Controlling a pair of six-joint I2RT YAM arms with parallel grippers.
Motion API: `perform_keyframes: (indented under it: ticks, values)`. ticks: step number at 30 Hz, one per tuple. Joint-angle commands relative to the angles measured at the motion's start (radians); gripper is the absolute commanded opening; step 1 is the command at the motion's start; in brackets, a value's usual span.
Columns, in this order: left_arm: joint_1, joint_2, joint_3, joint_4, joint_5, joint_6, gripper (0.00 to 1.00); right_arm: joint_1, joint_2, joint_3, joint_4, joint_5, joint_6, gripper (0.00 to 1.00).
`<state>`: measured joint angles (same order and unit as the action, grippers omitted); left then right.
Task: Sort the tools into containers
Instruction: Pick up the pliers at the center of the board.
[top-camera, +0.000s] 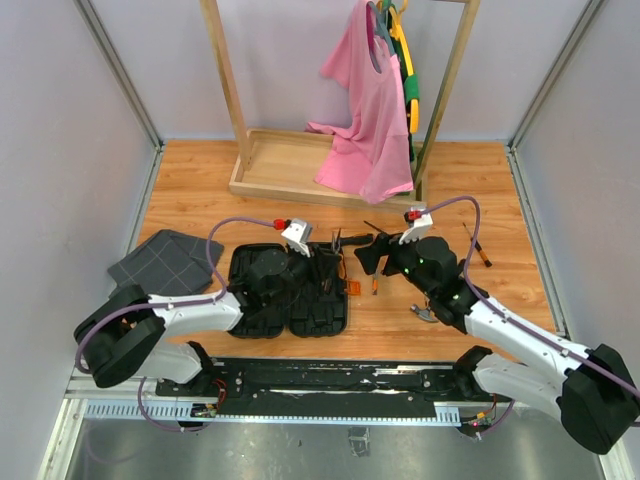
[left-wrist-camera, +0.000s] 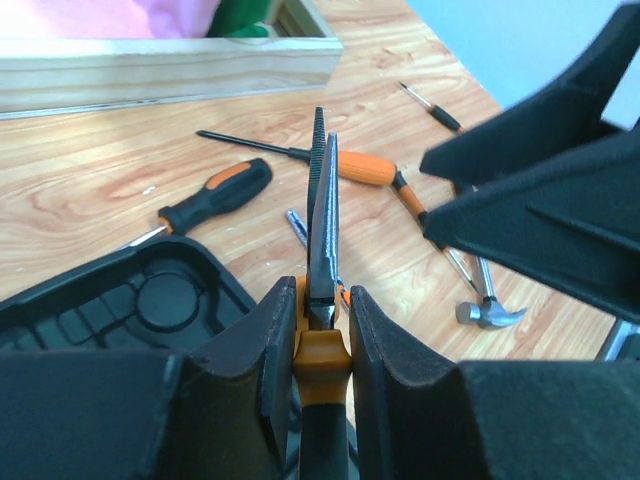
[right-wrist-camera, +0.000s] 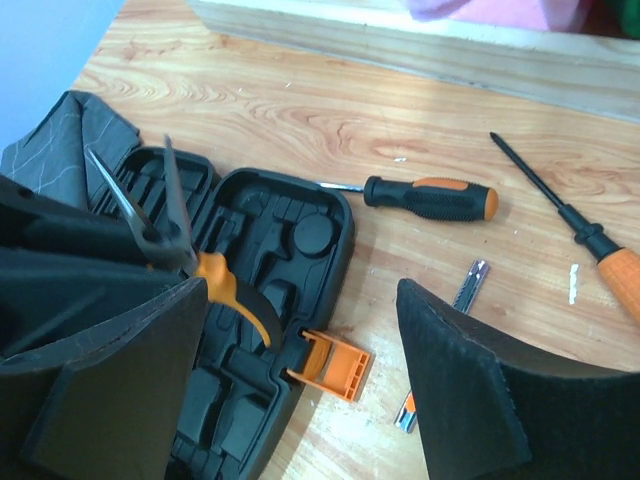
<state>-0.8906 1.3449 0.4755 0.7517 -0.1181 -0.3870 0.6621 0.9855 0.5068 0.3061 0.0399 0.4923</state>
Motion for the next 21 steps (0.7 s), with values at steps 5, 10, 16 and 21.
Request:
perform_keyframes:
  ticks: [5, 10, 16, 21]
  values:
    - [0.018, -0.18, -0.124, 0.125, -0.182, -0.06, 0.01, 0.07, 0.033, -0.093, 0.276, -0.172, -0.083, 0.76]
    - [0.019, -0.251, -0.151, 0.126, -0.182, -0.063, 0.0, 0.201, 0.141, -0.048, 0.374, -0.149, -0.159, 0.81]
    - [0.019, -0.308, -0.177, 0.134, -0.192, -0.055, 0.0, 0.262, 0.26, 0.006, 0.457, -0.13, -0.138, 0.9]
    - [0.019, -0.307, -0.181, 0.145, -0.168, -0.057, 0.01, 0.264, 0.32, 0.025, 0.52, -0.123, -0.111, 0.91]
